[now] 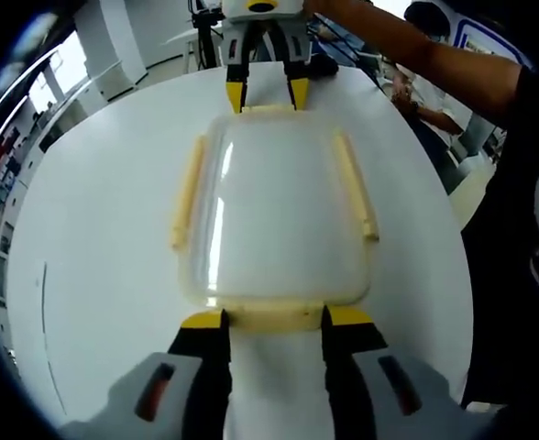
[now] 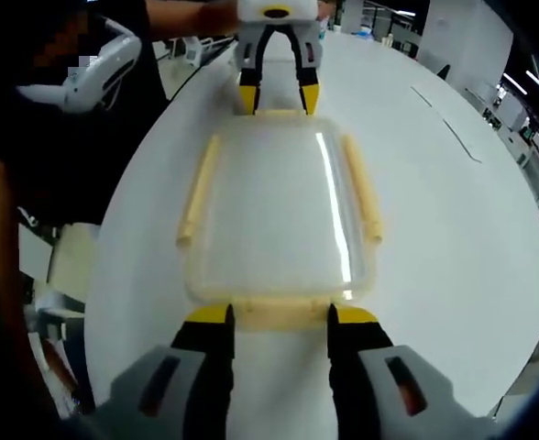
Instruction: Snap each plastic latch of the storage box into its locked position after aligning the lid with the box until every specified latch is closed and the lid sits flush.
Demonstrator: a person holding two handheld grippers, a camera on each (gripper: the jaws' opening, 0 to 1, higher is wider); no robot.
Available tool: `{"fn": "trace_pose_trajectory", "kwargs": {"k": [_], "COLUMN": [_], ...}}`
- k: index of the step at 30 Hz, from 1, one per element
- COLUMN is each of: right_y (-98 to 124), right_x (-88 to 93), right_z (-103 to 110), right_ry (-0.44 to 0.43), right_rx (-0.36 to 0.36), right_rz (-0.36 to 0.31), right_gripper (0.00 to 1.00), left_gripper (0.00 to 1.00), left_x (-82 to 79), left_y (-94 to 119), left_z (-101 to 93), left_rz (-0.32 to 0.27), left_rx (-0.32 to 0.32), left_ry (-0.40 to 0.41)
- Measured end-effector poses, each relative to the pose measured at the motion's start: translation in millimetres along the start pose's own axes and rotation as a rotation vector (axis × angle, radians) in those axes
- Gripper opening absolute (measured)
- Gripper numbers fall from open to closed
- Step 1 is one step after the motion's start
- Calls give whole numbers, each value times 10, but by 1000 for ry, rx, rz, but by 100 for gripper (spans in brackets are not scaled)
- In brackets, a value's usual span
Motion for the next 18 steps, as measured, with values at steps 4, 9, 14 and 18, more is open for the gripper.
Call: {"fn": "trace_pose_trajectory", "kwargs": {"k": [4,9,14,18], "right_y": [-4,-5,-4,0], "right_x": [21,18,6,-3], "right_z": [-10,-12,-6,1], "right_ry": [0,1,-3,6], "right_rx": [-1,2,2,5], "right_rz": [-20,-23,-14,-5], "right_gripper": [38,38,37,37], "left_gripper": [37,37,37,37], "left_x": [13,6,8,29], "left_y": [2,0,-1,-2], "left_z": [7,7,6,10], "left_rz": [-11,-6,-6,-23], "left_rx": [0,1,1,3], "left_ry": [8,15,18,13]}}
Point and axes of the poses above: the point that each gripper's makers call its tool centre point, and the gripper's own axes: y roughly backward along the fingers, z roughly to its left, x roughly out of its underside, the point moved 9 cm from there along y, roughly backward along the fingers, and after that the axes turned 15 degrees about z, right-handed, at the moved point
